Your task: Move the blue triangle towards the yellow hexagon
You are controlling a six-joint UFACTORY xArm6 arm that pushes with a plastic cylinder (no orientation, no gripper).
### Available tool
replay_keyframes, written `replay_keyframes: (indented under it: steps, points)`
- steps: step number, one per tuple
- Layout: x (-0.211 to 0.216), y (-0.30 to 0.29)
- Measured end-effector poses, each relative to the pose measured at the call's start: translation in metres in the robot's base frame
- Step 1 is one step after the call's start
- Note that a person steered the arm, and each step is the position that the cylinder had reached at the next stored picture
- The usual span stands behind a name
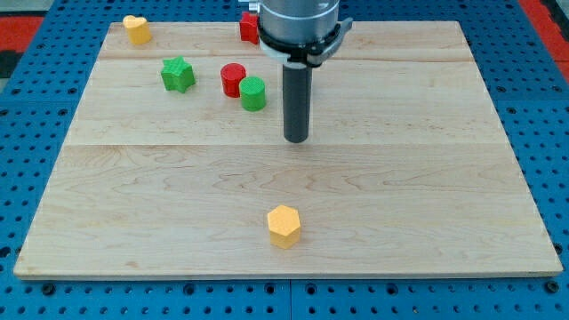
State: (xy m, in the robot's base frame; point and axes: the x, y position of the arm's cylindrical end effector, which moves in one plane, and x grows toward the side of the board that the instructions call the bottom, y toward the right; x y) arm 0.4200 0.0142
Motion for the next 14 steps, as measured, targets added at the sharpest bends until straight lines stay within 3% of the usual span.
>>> replay_keyframes:
  steps: [2,5,14]
  points:
    - [-0.065,0.043]
    - [-0.139,0.020]
    - [-0.015,-0.012]
